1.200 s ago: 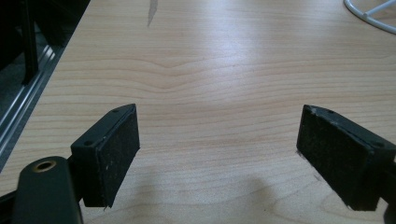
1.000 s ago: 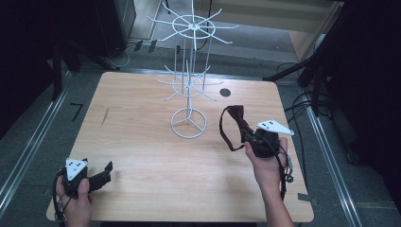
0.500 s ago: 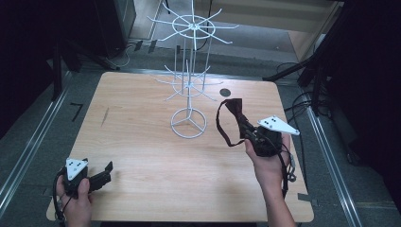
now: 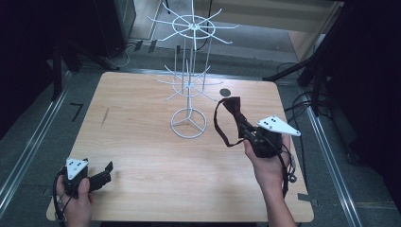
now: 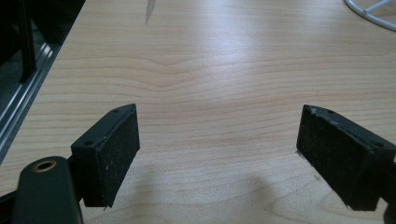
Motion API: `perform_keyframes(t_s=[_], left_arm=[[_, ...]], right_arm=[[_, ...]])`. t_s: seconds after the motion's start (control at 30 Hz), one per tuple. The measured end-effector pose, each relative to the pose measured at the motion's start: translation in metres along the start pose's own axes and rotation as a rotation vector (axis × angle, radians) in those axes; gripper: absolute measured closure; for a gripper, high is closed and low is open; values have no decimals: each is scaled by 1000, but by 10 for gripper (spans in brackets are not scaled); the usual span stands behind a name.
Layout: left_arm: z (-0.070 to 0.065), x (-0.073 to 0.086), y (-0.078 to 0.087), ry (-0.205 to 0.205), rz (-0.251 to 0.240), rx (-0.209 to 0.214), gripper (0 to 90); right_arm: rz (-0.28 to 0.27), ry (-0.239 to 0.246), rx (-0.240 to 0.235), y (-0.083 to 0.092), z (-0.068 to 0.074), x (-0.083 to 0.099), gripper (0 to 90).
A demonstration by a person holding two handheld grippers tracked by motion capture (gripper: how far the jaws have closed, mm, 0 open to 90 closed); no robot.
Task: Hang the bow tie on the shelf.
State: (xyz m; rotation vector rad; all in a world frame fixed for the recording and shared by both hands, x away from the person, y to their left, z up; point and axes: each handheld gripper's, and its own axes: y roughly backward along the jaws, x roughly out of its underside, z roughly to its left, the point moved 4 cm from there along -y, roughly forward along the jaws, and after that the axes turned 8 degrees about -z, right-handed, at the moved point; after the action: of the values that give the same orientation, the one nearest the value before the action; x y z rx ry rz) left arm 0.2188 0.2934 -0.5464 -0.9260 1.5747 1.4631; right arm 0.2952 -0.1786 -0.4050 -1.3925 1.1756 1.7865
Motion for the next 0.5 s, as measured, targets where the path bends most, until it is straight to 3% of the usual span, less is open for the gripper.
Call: perform_keyframes(t_s=[0.23,0.5], left_arm=[[0,0,0,-1,-1,-1,141],[0,0,0,-5,1,-1,141]], right_arm=[[-29,1,-24,0,5,-8,836],[8,-2,-23,-19,6,-5,836]])
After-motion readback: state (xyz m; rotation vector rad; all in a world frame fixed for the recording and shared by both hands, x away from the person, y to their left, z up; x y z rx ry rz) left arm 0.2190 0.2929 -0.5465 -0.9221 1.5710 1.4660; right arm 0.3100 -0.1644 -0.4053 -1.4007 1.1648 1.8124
